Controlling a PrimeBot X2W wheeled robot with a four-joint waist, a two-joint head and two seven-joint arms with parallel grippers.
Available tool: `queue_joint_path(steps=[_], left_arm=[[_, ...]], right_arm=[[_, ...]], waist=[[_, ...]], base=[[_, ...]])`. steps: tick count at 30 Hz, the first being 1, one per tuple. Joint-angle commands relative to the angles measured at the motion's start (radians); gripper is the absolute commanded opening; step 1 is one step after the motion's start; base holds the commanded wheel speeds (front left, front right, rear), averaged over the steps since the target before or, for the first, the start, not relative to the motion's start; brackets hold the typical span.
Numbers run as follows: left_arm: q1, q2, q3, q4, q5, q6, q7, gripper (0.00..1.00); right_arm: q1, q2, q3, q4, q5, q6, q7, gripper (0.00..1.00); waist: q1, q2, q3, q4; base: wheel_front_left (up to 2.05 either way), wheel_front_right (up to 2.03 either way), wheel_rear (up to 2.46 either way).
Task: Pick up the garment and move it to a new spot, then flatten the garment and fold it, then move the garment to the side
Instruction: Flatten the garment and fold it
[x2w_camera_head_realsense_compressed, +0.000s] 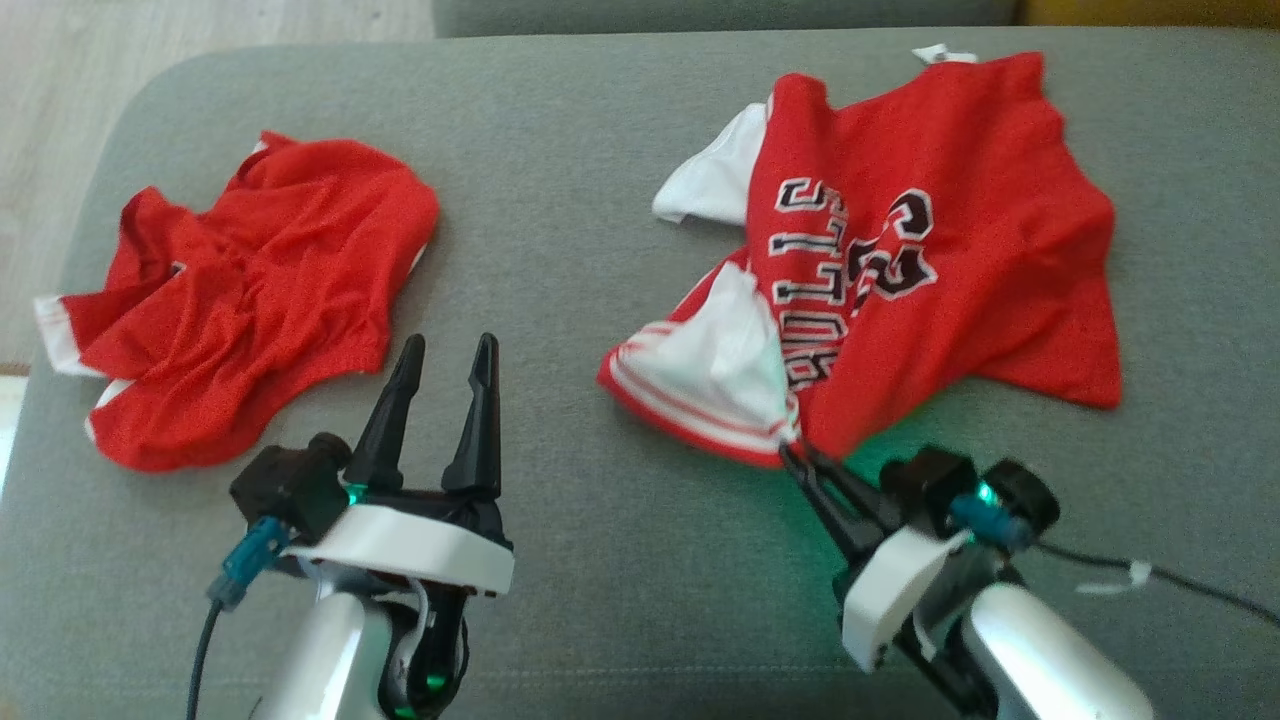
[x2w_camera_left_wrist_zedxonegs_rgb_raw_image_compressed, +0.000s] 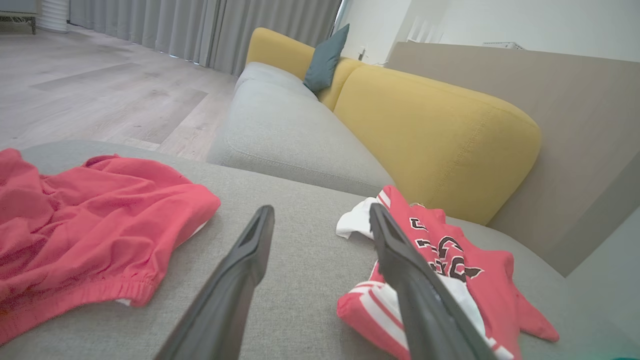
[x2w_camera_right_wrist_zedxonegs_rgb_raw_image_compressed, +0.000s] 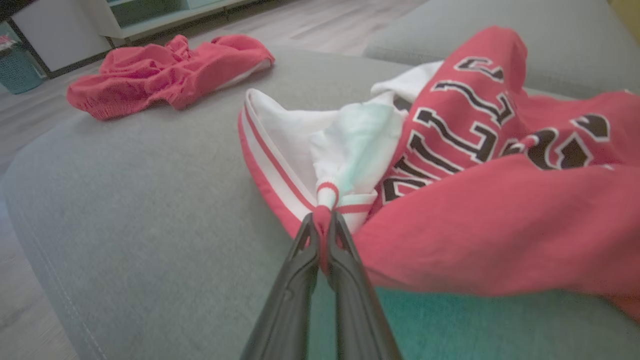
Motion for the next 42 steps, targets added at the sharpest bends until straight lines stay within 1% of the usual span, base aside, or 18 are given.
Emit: queue_joint_path(steps=[1, 2, 7, 11, 14, 18, 24, 27, 32, 36, 39, 42], left_arm=[[-0.019, 0.003, 0.038, -0.030, 0.013, -0.003, -0.006, 1.00], [-0.019, 0.003, 0.038, -0.030, 0.015, -0.004, -0.006, 1.00], [-0.019, 0.003, 0.043, -0.028, 0.021, -0.005, -0.006, 1.00], [-0.017, 0.003, 0.045, -0.026, 0.022, -0.007, -0.006, 1.00], [-0.016, 0.003, 0.046, -0.027, 0.020, -0.007, -0.006, 1.00], [-0.017, 0.003, 0.046, -0.029, 0.018, -0.007, -0.006, 1.00], [-0.023, 0.003, 0.032, -0.030, 0.011, -0.006, -0.006, 1.00], [-0.030, 0.003, 0.025, -0.029, 0.011, -0.006, -0.006, 1.00], [-0.040, 0.003, 0.021, -0.031, 0.009, -0.003, -0.006, 1.00], [-0.042, 0.003, 0.013, -0.027, 0.008, -0.007, -0.006, 1.00], [-0.043, 0.003, 0.009, -0.023, 0.004, -0.008, -0.006, 1.00], [-0.045, 0.003, 0.005, -0.022, 0.000, -0.007, -0.006, 1.00]], right_arm=[[0.005, 0.000, 0.014, -0.022, -0.009, 0.008, -0.011, 0.20], [0.017, 0.003, 0.008, -0.011, -0.022, 0.008, -0.012, 1.00], [0.061, 0.042, -0.065, 0.025, -0.044, 0.008, -0.024, 1.00], [0.083, 0.083, -0.193, 0.015, -0.058, 0.008, -0.057, 1.00], [0.099, 0.121, -0.308, -0.016, -0.071, 0.008, -0.081, 1.00], [0.115, 0.159, -0.421, -0.076, -0.097, 0.008, -0.104, 1.00], [0.126, 0.183, -0.508, -0.145, -0.105, 0.008, -0.124, 1.00], [0.130, 0.185, -0.516, -0.166, -0.101, 0.008, -0.126, 1.00], [0.134, 0.186, -0.493, -0.185, -0.048, 0.008, -0.134, 1.00], [0.114, 0.186, -0.412, -0.194, -0.007, 0.008, -0.119, 1.00], [0.078, 0.186, -0.335, -0.188, 0.018, 0.008, -0.081, 1.00], [0.046, 0.186, -0.296, -0.169, 0.028, 0.008, -0.045, 1.00]], waist=[[0.0000, 0.0000, -0.006, -0.013], [0.0000, 0.0000, -0.008, -0.018], [0.0000, 0.0000, -0.015, -0.036], [0.0000, 0.0000, -0.024, -0.042], [0.0000, 0.0000, -0.028, -0.042], [0.0000, 0.0000, -0.029, -0.038], [0.0000, 0.0000, -0.024, -0.039], [0.0000, 0.0000, -0.018, -0.045], [0.0000, 0.0000, -0.006, -0.055], [0.0000, 0.0000, 0.002, -0.048], [0.0000, 0.0000, 0.005, -0.028], [0.0000, 0.0000, 0.008, -0.007]], base=[[0.00, 0.00, 0.00], [0.00, 0.00, 0.00], [0.00, 0.00, 0.00], [0.00, 0.00, 0.00], [0.00, 0.00, 0.00], [0.00, 0.00, 0.00], [0.00, 0.00, 0.00], [0.00, 0.00, 0.00], [0.00, 0.00, 0.00], [0.00, 0.00, 0.00], [0.00, 0.00, 0.00], [0.00, 0.00, 0.00]])
